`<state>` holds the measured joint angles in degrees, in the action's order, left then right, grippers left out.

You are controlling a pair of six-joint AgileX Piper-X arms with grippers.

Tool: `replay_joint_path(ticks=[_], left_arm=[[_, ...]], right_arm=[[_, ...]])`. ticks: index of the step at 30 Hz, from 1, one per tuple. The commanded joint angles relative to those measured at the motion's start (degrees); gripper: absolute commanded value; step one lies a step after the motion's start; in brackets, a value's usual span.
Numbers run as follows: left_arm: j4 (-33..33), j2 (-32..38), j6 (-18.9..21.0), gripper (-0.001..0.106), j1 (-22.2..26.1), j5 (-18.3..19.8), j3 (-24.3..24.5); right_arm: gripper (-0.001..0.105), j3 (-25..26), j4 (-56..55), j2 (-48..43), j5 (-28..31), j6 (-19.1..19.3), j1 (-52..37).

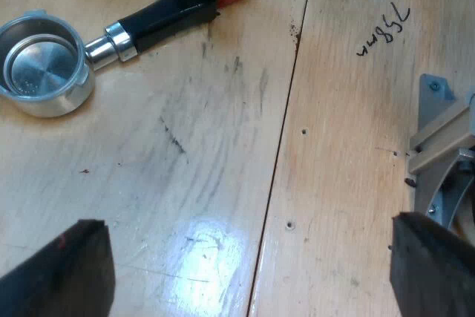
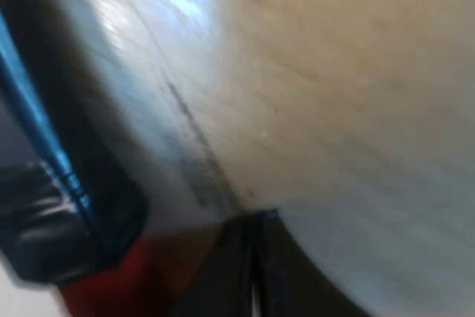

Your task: Put the handle in the coffee machine

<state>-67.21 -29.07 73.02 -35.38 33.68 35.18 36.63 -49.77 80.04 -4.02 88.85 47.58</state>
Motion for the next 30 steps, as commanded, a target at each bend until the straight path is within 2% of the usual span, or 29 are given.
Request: replay_joint_path(ticks=[1,5,10,12,20,26,29,30], left_arm=[[-0.2,-0.1,-0.1,0.078,-0.1,-0.4,-0.1],[-0.2,-0.1,-0.1,0.078,-0.1,-0.4,-0.1],[-0.2,-0.1,-0.1,0.078,-0.1,-0.4,-0.1],[-0.2,-0.1,-0.1,0.078,-0.1,-0.4,-0.1],[-2.0,-0.1,0.5,0.078,-0.1,-0.6,-0.1],[-2.4,-0.1,0.5,0.078,-0.1,-0.6,-0.1],[-4.6,-0.1,0.5,0.078,0.1,-0.9,-0.1],[-5.1,-0.1,0.5,0.078,0.3,-0.9,-0.1]], right_arm=[[0.000,0.6,0.1,0.5,-1.2,-0.2,0.1],[0.000,0.9,0.7,0.5,-1.5,-1.5,2.6],[0.000,0.9,1.8,0.5,-1.5,-5.1,7.6],[0.000,0.9,2.4,0.5,-2.5,-7.7,10.1],[0.000,1.7,6.0,1.9,-4.4,-13.0,15.2],[0.000,4.3,7.9,5.6,-5.8,-13.3,17.0],[0.000,7.0,9.1,8.8,-6.1,-13.3,17.7],[0.000,9.8,10.3,11.4,-7.6,-13.3,17.9]])
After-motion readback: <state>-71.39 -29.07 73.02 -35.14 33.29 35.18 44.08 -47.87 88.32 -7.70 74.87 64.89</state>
